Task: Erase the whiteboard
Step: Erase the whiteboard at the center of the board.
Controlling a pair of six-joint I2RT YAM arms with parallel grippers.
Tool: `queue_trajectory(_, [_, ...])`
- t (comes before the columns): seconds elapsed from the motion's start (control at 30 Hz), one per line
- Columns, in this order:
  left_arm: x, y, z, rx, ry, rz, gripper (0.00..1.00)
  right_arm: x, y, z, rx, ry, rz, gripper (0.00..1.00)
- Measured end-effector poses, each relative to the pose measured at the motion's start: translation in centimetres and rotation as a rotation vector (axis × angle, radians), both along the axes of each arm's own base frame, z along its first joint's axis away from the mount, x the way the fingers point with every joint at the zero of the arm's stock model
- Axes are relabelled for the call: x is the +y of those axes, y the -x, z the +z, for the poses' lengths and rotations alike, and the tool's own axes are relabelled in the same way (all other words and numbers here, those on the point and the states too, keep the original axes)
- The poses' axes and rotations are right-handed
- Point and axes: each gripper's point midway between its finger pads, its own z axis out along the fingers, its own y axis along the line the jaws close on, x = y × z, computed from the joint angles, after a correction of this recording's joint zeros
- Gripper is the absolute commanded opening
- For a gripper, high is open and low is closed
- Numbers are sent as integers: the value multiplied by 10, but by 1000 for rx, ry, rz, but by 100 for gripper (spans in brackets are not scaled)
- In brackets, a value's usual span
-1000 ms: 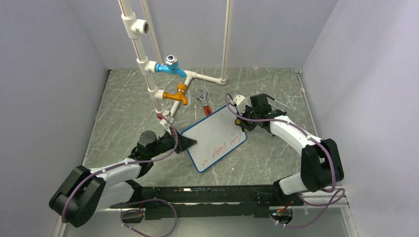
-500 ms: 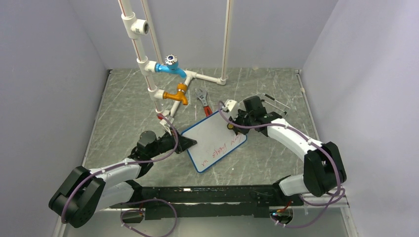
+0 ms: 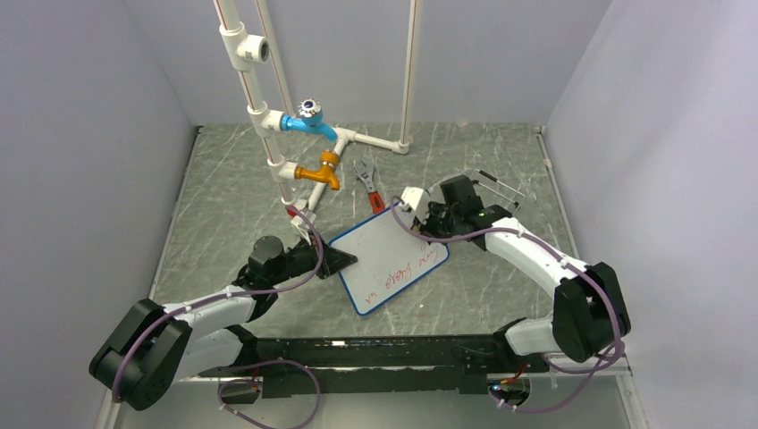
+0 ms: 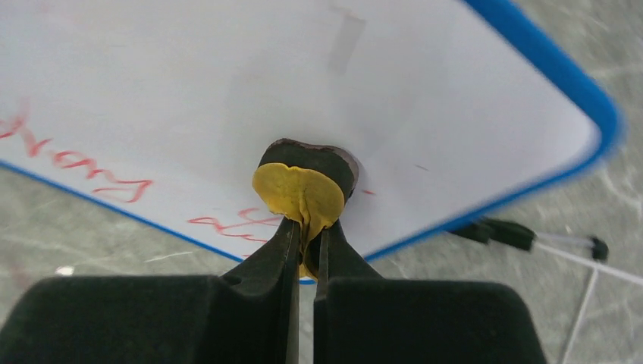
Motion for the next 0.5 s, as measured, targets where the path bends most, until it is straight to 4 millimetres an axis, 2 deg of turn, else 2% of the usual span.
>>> queue_trajectory(0.13, [0,0,0,3,0,2,0,15,20,-7,43,18,102,0])
queue_trajectory(0.3, [0,0,0,-4,0,-3,0,9,14,-4,92,-31,34,0])
queue_trajectory(0.5, [-1,0,0,-3,2,-8,0,-6,-8,6,77,-51,-70,0])
